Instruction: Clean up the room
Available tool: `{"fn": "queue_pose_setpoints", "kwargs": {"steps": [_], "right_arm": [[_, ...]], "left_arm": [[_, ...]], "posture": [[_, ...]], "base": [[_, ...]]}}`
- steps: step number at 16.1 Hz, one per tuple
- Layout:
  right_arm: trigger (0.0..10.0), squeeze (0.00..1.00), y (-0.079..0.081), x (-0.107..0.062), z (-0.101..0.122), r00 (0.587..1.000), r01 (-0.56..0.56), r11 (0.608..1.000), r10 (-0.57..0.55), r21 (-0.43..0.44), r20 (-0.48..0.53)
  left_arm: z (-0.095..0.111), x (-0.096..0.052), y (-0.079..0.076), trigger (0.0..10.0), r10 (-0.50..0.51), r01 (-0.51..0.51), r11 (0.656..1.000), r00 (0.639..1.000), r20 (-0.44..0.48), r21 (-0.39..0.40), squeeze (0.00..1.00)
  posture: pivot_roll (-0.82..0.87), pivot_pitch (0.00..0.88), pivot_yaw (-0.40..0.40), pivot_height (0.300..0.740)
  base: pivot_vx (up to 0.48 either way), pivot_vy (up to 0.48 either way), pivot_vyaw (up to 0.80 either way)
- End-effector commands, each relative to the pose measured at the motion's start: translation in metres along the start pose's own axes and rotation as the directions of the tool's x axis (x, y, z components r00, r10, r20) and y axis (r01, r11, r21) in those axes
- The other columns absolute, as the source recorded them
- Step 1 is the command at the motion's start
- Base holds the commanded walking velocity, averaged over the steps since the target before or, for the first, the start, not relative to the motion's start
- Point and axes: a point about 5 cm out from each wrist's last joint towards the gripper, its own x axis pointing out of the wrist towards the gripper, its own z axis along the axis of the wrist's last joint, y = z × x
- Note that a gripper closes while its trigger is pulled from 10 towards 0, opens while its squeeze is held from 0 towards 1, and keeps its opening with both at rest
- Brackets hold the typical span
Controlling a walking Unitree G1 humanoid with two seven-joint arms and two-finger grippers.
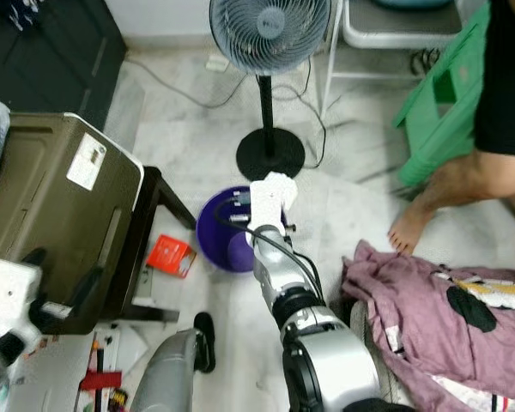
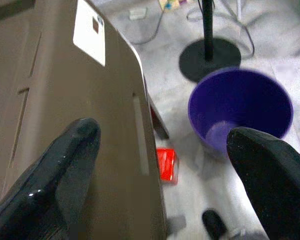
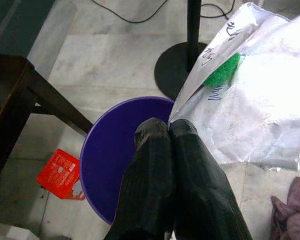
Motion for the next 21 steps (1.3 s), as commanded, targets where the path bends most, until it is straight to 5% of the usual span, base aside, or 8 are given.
{"fn": "queue_pose_setpoints", "kwargs": {"steps": [1, 6, 8, 12, 13, 21], "right_arm": [[10.0, 0.00, 0.040, -0.004, 0.004, 0.997, -0.075, 0.996, 0.076, 0.047, -0.013], [10.0, 0.00, 0.067, -0.004, 0.023, 0.989, -0.148, 0.986, 0.145, 0.080, 0.035], [10.0, 0.00, 0.084, -0.006, 0.035, 0.978, -0.203, 0.974, 0.196, 0.100, 0.070], [10.0, 0.00, 0.092, -0.008, 0.041, 0.972, -0.226, 0.967, 0.217, 0.115, 0.087], [10.0, 1.00, 0.091, -0.008, 0.041, 0.972, -0.228, 0.966, 0.218, 0.121, 0.090], [10.0, 1.00, 0.083, -0.005, 0.046, 0.972, -0.215, 0.970, 0.201, 0.110, 0.122]], "left_arm": [[0.000, -0.010, 0.007, 10.0, 0.013, -0.013, 1.000, 0.999, -0.032, 0.015, 0.00], [-0.001, -0.034, 0.026, 10.0, 0.051, -0.045, 0.997, 0.993, -0.103, 0.064, 0.00], [-0.001, -0.034, 0.026, 10.0, 0.050, -0.043, 0.997, 0.993, -0.110, 0.064, 0.00], [0.000, -0.031, 0.023, 10.0, 0.041, -0.035, 0.998, 0.993, -0.106, 0.059, 0.00], [0.000, -0.029, 0.023, 10.0, 0.046, -0.040, 0.998, 0.994, -0.102, 0.058, 0.00], [-0.002, -0.024, 0.020, 10.0, 0.042, -0.038, 0.998, 0.995, -0.093, 0.042, 0.00]], "posture": [[0.30, 0.424, 0.128, 0.740], [0.34, 0.439, 0.152, 0.740], [0.34, 0.439, 0.154, 0.740], [0.33, 0.435, 0.142, 0.740], [0.33, 0.431, 0.139, 0.740], [0.31, 0.421, 0.128, 0.740]], "base": [[0.000, 0.000, 0.00], [0.000, 0.000, 0.00], [0.000, 0.000, 0.00], [0.000, 0.000, 0.00], [0.000, 0.000, 0.00], [0.000, 0.000, 0.00]]}}
